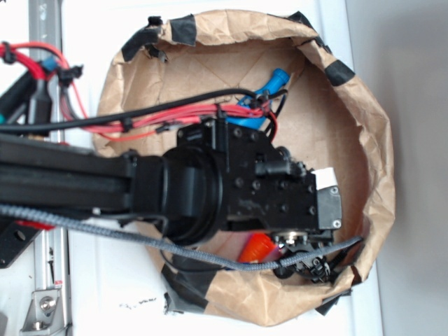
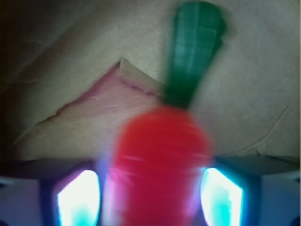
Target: Grab the carrot.
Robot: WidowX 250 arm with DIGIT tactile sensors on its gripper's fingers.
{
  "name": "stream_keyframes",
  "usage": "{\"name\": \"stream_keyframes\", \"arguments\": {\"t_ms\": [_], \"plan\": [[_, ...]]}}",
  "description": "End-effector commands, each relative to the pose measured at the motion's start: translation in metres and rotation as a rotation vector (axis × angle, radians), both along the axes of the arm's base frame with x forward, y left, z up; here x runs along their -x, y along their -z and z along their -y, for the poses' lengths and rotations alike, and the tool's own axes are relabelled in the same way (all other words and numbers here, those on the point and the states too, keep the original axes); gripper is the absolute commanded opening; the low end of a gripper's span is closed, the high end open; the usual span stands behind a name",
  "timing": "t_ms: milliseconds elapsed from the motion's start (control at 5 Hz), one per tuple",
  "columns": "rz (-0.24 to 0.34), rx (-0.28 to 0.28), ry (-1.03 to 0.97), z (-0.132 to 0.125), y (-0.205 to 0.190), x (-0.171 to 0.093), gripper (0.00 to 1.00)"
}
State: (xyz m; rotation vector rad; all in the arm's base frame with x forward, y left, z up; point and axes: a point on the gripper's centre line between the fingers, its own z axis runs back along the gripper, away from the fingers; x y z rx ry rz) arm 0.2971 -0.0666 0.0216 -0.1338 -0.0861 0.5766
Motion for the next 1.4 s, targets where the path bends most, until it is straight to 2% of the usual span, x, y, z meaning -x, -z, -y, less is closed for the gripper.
{"name": "stream_keyframes", "arguments": {"t_ms": [0,200,400,600,1000,1200], "plan": [[0.033,-0.090,0.178,-0.050,-0.055,0.014,0.00],[0.025,-0.107,0.315,-0.082,-0.091,0.021,0.00],[0.001,-0.135,0.446,-0.099,-0.132,0.025,0.00],[0.085,-0.111,0.544,-0.093,-0.169,0.030,0.00],[0.101,-0.172,0.557,-0.078,-0.174,0.035,0.00],[0.093,-0.178,0.558,-0.077,-0.169,0.035,0.00]]}}
